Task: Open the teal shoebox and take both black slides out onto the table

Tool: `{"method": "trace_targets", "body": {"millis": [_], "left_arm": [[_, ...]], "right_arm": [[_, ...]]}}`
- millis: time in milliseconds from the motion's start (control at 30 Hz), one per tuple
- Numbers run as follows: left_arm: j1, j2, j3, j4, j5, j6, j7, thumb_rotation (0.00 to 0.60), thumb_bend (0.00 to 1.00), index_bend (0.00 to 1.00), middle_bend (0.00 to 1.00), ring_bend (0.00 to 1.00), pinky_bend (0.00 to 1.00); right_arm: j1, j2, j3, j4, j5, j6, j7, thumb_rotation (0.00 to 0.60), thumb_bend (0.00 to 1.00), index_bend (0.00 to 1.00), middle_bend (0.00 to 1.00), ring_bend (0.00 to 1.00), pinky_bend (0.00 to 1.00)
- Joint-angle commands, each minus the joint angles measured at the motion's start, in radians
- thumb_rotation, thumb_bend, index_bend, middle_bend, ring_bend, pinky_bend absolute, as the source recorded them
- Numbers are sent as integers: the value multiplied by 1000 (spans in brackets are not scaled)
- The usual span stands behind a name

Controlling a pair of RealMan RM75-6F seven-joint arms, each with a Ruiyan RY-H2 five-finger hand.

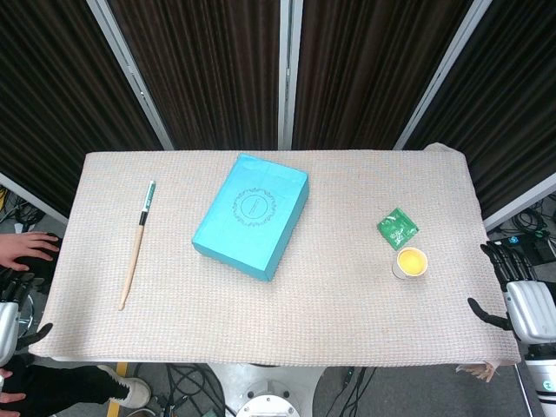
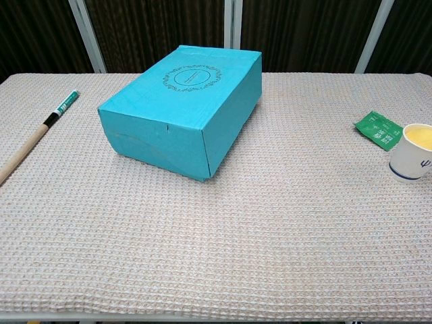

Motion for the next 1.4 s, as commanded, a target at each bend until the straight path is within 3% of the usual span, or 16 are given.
{"method": "trace_targets", "body": {"millis": [33,433,733,933,1133,1400], "left_arm": [[-3,-4,-3,-2,-7,-5,5,600,94,268,208,79,112],[-43,-7,-20,3,29,-16,12,600,94,268,209,80,112],[-226,-20,-88,48,143,-125,-69,600,94,243,209,80,117],[-373,-153,-121,167,176,-229,-149,600,93,155,157,79,129],[-477,-352,-120,381,199,-273,-179,600,93,108,103,79,138],[-543,-605,-105,672,229,-202,-262,600,92,88,71,53,141]], "right_arm": [[10,-2,4,4,-1,-12,0,600,169,49,50,0,0],[18,9,13,13,1,-11,5,600,169,49,50,0,0],[38,54,36,-24,-14,2,-25,600,169,48,50,0,0],[46,73,37,-52,-10,-13,-43,600,169,49,48,0,0],[46,83,33,-70,0,-23,-57,600,170,49,46,0,0],[47,86,30,-84,17,-39,-71,600,169,48,46,0,0]]}}
